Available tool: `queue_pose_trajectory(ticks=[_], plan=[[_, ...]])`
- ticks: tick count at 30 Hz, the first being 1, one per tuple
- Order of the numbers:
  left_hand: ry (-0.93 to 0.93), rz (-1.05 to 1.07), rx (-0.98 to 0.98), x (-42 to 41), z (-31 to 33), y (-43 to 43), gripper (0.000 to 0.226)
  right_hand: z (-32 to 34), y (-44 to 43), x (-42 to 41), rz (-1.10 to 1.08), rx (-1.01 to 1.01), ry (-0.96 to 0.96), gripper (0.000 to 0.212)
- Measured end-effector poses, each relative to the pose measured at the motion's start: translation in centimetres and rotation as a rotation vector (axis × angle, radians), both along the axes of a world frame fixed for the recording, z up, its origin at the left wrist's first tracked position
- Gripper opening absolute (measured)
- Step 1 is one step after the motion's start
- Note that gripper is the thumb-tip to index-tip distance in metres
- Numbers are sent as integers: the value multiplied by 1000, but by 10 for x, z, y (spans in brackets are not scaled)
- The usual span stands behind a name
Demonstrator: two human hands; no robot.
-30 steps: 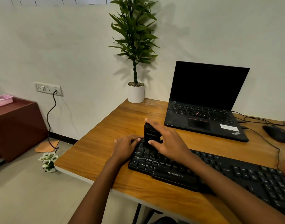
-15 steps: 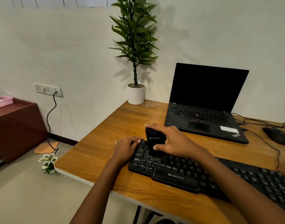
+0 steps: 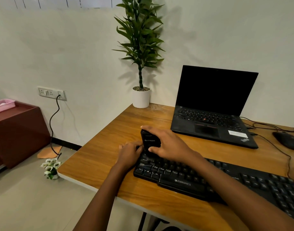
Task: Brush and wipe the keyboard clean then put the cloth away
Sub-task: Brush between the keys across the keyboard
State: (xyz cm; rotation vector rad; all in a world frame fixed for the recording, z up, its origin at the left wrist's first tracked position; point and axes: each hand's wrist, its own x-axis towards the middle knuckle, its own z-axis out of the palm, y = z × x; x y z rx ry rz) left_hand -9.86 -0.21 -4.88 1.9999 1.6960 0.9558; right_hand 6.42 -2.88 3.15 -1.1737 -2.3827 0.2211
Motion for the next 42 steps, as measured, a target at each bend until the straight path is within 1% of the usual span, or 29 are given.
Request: queue_pose_trajectory(ticks=[1,4,7,10,12,14,16,17,19,21,23,27,30,33,36,38,40,42], plan=[[6,-3,-5,-1,-1,0,27,0,-1,-3,7,0,13,73],[50,-1,-17,-1,-1,0,32,-5,-2,-10,97,-141,140,74],[8,-6,-5,-1,1,-2,26,4,7,-5,39,-111,70,74],[39,-22,2,-2,3,-5,35,-3,2,-11,84,-132,167,73],[25,-20,12,-1,6,-8,40,-15,-1,-14,60,-113,196,74],[9,-16,13,-1,7,-8,43,-15,0,-13,42,-106,218,74],[20,-10,5,-1,6,-7,42,-9,2,-10,74,-163,245,74],[6,-8,3,-2,5,-7,42,-7,3,-10,83,-181,229,73],[-19,-11,3,-1,4,-7,41,-6,4,-10,52,-152,177,74],[10,-1,-6,0,5,-7,39,-9,4,-13,55,-115,160,74],[34,10,-5,-1,5,-8,38,-9,2,-13,83,-140,183,74],[13,0,10,2,10,-11,39,-11,2,-8,53,-114,211,74],[-24,-12,-1,0,8,-10,38,-10,3,-5,73,-165,247,74],[-50,-32,6,-1,5,-8,35,-14,2,-6,-9,-102,238,75],[-10,-4,-9,1,7,-10,40,-24,-6,-11,46,-32,184,75],[-20,-9,-10,1,8,-10,35,-16,-6,-4,70,-92,194,75],[-26,-23,0,1,7,-8,26,-5,1,6,55,-170,158,75],[-21,-17,-3,0,5,-6,23,1,3,5,39,-161,108,75]])
